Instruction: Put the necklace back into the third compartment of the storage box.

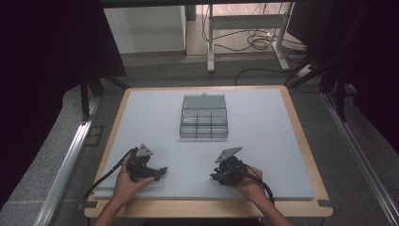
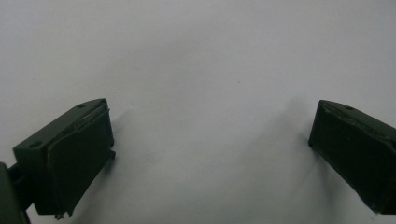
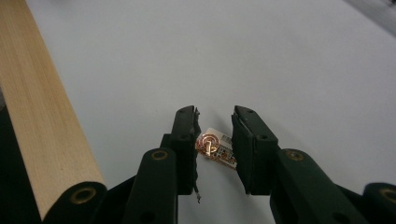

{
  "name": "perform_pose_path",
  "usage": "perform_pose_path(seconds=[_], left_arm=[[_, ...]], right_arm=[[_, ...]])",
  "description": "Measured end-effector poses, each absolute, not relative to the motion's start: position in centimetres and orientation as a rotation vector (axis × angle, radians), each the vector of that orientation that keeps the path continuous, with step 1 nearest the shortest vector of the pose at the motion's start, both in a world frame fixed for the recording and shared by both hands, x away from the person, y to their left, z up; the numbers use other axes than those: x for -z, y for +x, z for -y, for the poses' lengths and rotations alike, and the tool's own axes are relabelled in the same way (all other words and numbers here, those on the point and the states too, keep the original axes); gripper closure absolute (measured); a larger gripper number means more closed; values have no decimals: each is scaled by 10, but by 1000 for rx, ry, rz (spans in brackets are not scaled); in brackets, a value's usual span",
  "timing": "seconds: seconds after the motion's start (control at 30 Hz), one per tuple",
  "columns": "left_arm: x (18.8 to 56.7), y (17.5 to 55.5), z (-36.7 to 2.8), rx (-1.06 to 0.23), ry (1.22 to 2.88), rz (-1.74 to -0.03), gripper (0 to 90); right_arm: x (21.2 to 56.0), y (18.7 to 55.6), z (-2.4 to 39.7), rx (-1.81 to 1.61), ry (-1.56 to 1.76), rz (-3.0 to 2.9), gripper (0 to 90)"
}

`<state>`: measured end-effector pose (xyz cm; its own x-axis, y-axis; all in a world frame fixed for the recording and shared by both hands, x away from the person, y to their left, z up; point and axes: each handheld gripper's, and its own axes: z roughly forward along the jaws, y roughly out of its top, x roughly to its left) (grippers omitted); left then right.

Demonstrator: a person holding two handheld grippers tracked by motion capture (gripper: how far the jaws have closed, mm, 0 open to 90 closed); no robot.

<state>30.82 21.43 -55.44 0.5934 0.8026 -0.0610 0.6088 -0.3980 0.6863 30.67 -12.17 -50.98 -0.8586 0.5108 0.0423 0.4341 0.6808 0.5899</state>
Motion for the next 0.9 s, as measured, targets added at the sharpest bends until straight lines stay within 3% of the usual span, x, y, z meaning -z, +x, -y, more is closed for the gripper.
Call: perform_pose_path(seconds=[0.47, 0.63, 0.67, 0.9], left_arm=[[554, 308, -214, -369, 2144, -1113, 0], [554, 308, -214, -369, 2143, -1110, 0], [554, 308, -214, -369, 2142, -1112, 0], [555, 308, -214, -369, 2141, -1113, 0]], right_arm=[[515, 305, 117, -847, 753, -2766, 723], [514, 305, 114, -827, 776, -2762, 782], [514, 305, 114, -813, 778, -2758, 836], [514, 306, 116, -829, 795, -2761, 880]])
